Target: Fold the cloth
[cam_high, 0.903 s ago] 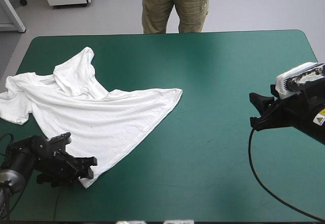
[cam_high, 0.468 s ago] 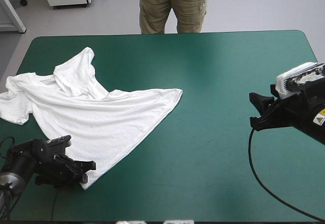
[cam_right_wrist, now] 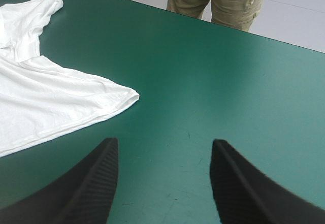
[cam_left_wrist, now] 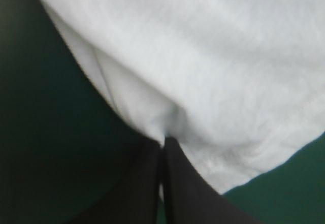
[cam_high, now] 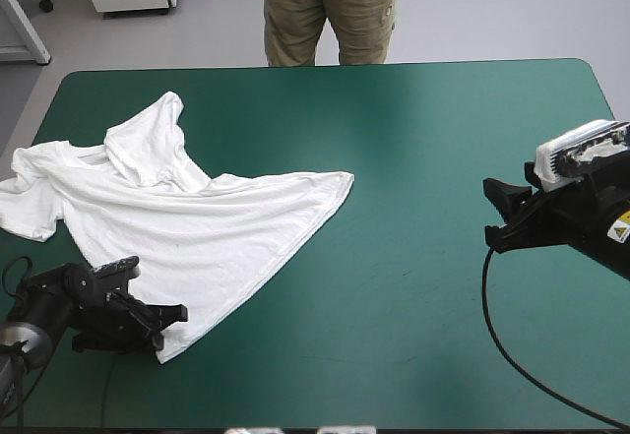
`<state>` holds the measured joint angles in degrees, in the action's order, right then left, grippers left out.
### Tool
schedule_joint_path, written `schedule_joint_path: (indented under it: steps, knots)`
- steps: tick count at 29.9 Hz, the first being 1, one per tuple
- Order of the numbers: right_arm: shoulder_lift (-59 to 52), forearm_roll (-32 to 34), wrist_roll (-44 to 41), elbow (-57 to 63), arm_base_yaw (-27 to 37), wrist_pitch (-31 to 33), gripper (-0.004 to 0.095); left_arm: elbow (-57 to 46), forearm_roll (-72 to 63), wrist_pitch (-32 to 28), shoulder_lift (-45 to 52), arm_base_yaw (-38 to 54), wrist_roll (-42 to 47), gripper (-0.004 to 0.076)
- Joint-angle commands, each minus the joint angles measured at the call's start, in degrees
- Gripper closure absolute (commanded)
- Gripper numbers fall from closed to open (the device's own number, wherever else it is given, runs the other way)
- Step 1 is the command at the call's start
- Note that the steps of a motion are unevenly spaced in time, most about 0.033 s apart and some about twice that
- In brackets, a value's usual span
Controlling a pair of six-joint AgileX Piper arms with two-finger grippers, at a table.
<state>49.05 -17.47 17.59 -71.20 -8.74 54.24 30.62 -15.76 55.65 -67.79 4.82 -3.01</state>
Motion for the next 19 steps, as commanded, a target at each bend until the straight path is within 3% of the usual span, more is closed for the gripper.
schedule_joint_path:
  steps: [1, 6, 11, 14, 19]
  knots:
    - [0.06, -1.01, 0.64, -1.29, -0.14, -3.72, 0.0399, -1.24, -3.33, -5.41, -3.29, -0.24, -1.54, 0.0733]
    - [2.76, -5.85, 3.17, -1.29, -0.14, -0.5, 0.0399, 3.76, -2.25, -0.97, -1.17, -0.24, -3.93, 0.0733]
    - [14.11, -12.74, 7.67, -2.23, -1.12, -0.38, 0.0398, 7.67, -2.25, 0.94, -0.56, -0.24, -4.2, 0.0733]
    - [22.38, -9.66, 7.18, -5.23, -5.14, -0.63, 0.0399, 8.05, -2.25, 0.83, -0.56, -0.24, -4.55, 0.0733]
    - [38.71, 4.36, 0.71, -15.19, -14.41, -2.1, 0.0398, 8.05, -2.25, 1.07, -0.56, -0.24, -5.15, 0.0733]
